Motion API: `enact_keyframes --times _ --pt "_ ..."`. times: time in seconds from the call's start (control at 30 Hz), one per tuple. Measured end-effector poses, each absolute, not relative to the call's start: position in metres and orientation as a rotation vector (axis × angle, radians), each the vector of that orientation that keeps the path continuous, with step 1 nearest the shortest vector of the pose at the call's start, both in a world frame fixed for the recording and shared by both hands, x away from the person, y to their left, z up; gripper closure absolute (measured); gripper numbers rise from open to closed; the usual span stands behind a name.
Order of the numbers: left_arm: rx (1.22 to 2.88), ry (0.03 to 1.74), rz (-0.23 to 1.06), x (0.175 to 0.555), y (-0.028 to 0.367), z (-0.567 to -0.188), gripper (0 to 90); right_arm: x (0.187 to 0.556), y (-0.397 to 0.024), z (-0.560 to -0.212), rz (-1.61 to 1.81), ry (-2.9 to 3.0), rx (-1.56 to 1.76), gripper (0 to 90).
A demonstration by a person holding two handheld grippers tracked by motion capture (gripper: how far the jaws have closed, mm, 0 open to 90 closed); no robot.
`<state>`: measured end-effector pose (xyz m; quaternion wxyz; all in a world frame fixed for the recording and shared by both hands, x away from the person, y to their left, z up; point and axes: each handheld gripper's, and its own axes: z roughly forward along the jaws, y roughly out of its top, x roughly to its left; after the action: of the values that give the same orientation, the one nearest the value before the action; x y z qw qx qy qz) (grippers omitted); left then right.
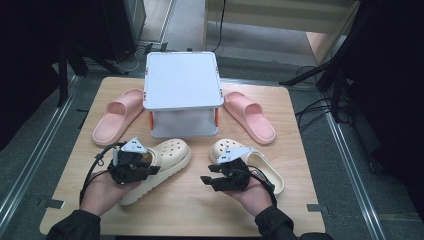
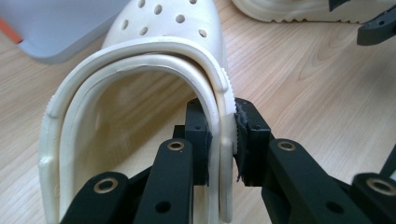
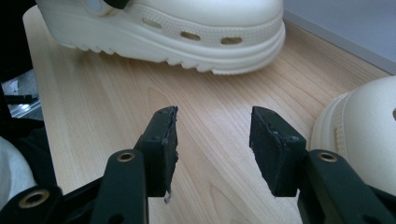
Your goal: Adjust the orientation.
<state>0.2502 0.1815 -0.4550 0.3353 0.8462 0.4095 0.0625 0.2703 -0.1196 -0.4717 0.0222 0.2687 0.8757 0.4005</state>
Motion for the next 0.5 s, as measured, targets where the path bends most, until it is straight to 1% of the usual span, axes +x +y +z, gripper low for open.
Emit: enact_keyframes --times 0.1,0.4,0.5 --pt "2.216 1.06 0.154 0.251 0.177 -0.457 77.2 0.27 -0.119 -0.473 1.243 2.706 0.839 53.5" --pt "2.255 1.033 0.084 0.254 0.167 -0.468 75.7 0.27 -0.112 -0.479 1.263 2.694 0.869 63.4" --pt "2.259 1.006 0.087 0.254 0.167 -0.467 72.3 0.27 -0.108 -0.482 1.273 2.698 0.882 67.0"
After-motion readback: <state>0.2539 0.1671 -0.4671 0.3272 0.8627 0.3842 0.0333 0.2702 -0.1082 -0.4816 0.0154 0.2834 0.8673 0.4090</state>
